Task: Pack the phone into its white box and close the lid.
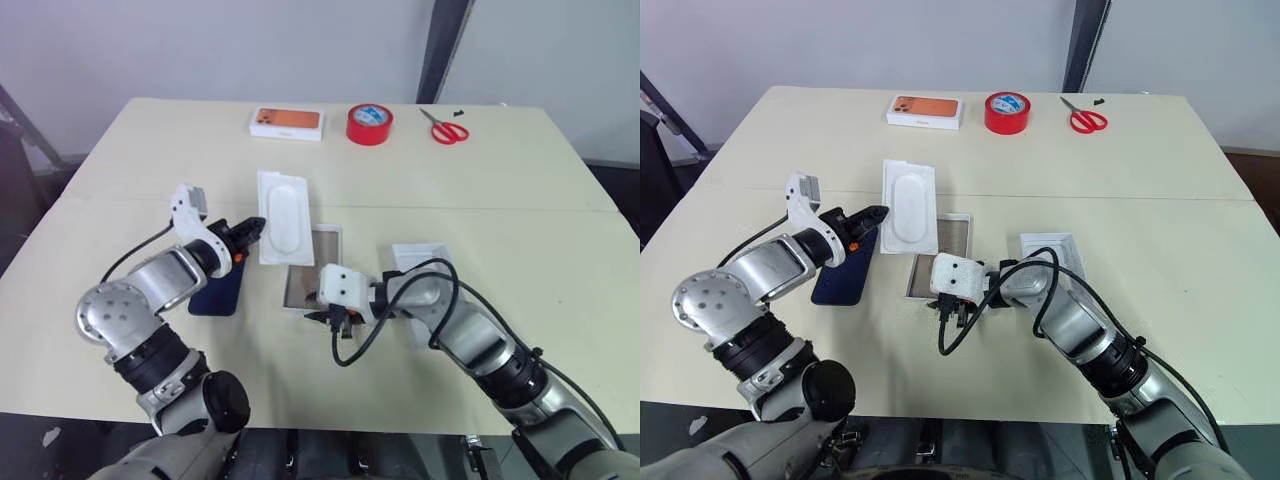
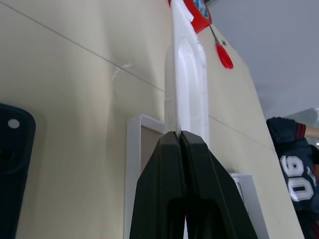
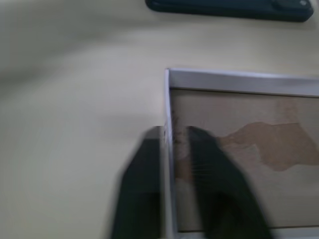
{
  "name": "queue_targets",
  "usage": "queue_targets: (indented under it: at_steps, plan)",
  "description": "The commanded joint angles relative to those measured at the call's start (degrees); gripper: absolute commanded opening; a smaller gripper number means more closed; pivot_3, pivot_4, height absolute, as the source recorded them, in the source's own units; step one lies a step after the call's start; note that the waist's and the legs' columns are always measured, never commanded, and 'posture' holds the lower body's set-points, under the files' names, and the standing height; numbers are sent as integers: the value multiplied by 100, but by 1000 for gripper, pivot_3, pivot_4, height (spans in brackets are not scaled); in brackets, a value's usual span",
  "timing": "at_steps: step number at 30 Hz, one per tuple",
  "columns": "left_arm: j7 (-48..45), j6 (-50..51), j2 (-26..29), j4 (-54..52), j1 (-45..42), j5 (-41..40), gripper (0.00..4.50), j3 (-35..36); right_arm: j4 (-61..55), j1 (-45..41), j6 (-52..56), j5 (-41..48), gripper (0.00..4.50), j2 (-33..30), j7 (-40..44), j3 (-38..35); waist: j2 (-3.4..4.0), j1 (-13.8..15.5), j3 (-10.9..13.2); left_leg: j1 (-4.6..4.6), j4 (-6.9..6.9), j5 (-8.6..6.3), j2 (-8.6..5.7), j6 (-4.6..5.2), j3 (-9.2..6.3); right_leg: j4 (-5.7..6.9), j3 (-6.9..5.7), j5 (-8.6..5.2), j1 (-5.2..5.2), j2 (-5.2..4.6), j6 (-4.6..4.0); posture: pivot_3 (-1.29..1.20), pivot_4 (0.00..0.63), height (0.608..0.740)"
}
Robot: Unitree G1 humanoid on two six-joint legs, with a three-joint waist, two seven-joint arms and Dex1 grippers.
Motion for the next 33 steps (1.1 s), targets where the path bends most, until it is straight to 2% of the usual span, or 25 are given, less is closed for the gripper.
queue_targets:
  at_steps: [1, 5, 8, 17, 24, 27, 28, 33]
  plan:
    - [214, 50, -97, -224, 81, -408, 0, -99, -431, 48, -33, 292, 3355, -239, 47, -689, 0, 7, 0, 0, 0, 0, 0, 0, 0, 0, 0, 0, 0, -1, 0, 0, 150, 725]
    - [542, 50, -279, -305, 305, -676, 0, -325, -661, 246, -68, 518, 3355, -922, 391, -1205, -1, 23, 0, 0, 0, 0, -2, 0, -2, -1, 0, 0, 1, -2, 0, 0, 150, 725]
    - [767, 50, -332, -303, 435, -790, 0, -527, -656, 288, -91, 558, 3355, -1181, 416, -1382, -4, -3, 2, 0, -1, -1, -4, 1, -4, -4, 1, 0, 4, -4, 0, 0, 150, 725]
    - [1304, 50, -315, -205, 791, -959, 0, -1073, -517, 261, -389, 423, 3355, -1094, 270, -1291, -4, 1, 2, 2, -3, 2, -1, -3, -3, 1, 1, 0, 2, -1, 0, 0, 150, 725]
    - [1535, 50, -453, -245, 909, -1191, 0, -1177, -466, 265, -494, 389, 3355, -1012, 241, -1227, -5, 14, 3, 1, -2, 2, -3, -2, -4, -1, 1, 0, 2, -2, -1, 0, 150, 725]
    - [1610, 50, -501, -269, 927, -1298, 848, -1256, -453, 256, -510, 384, 3416, -980, 227, -1203, -6, 13, 3, 1, -2, 2, -3, -2, -4, -2, 1, 0, 3, -2, 0, 0, 150, 725]
    - [1621, 50, -493, -275, 934, -1345, 1265, -1291, -444, 247, -509, 381, 3416, -966, 219, -1195, -6, 13, 3, 1, -2, 2, -3, -2, -4, -2, 1, 0, 2, -2, -1, 0, 150, 725]
    - [1654, 50, -345, -283, 930, -1573, 3779, -1313, -357, 167, -460, 342, 3416, -890, 137, -1201, -5, 6, 3, 1, -2, 2, -3, -2, -4, -1, 1, 0, 2, -2, -1, 0, 150, 725]
